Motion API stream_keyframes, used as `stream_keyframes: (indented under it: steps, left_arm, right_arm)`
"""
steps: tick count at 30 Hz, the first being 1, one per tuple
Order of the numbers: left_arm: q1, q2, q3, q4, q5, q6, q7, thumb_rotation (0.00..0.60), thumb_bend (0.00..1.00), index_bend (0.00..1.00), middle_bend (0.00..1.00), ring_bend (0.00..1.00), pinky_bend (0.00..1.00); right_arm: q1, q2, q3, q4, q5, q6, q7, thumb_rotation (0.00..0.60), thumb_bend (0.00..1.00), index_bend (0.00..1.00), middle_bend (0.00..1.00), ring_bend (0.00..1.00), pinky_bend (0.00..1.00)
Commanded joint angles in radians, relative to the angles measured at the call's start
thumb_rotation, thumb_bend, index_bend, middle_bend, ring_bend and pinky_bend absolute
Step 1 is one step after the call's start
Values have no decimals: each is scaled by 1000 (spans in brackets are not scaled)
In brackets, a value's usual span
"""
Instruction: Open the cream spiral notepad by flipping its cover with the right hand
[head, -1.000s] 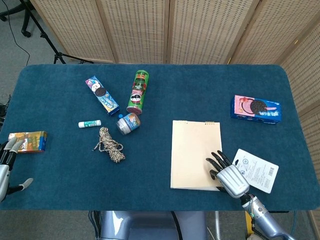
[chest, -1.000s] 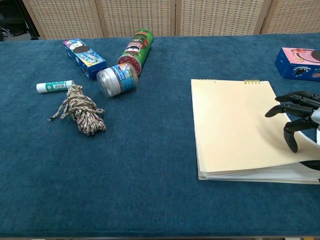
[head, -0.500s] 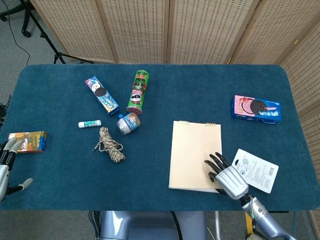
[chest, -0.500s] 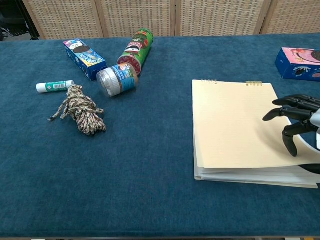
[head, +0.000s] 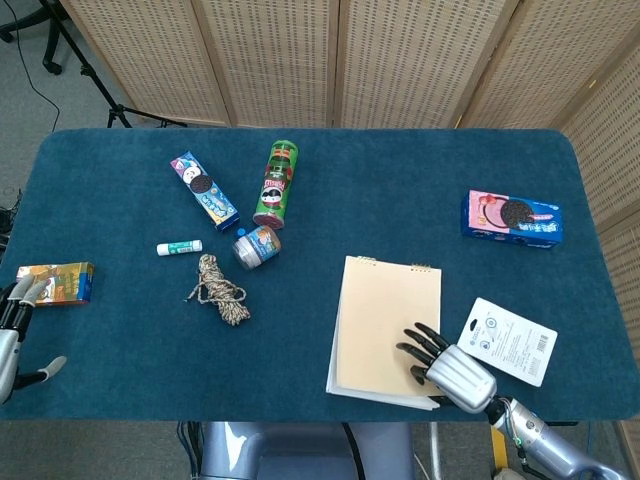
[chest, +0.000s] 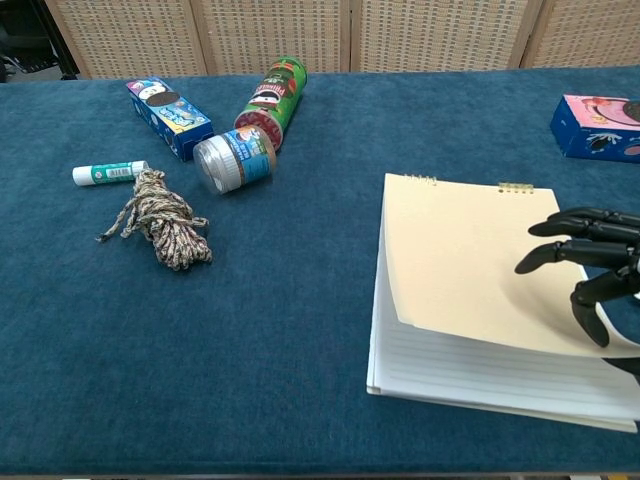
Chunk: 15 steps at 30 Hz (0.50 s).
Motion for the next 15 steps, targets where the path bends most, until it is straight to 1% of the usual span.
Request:
stream_keyframes:
  steps: [1, 5, 9, 15]
  left_arm:
    - [-2, -3, 0, 0, -1, -3, 8, 600, 0, 0, 0, 0, 0]
    - [-4, -8, -1, 0, -5, -6, 22, 600, 0, 0, 0, 0, 0]
    - [-6, -13, -1, 0, -7, -10, 31, 600, 0, 0, 0, 0, 0]
    - [-7, -13, -2, 0, -10, -11, 32, 600, 0, 0, 0, 0, 0]
  right_arm:
    - [38, 29, -27, -7, -67, 19, 0, 600, 775, 664, 180, 0, 0]
    - [72, 55, -32, -42, -117, 20, -36, 600, 775, 665, 184, 0, 0]
    - [94, 67, -27, -87, -138, 8, -77, 600, 775, 666, 189, 0, 0]
    - [117, 77, -39, -161, -175, -26, -130, 600, 775, 665, 189, 0, 0]
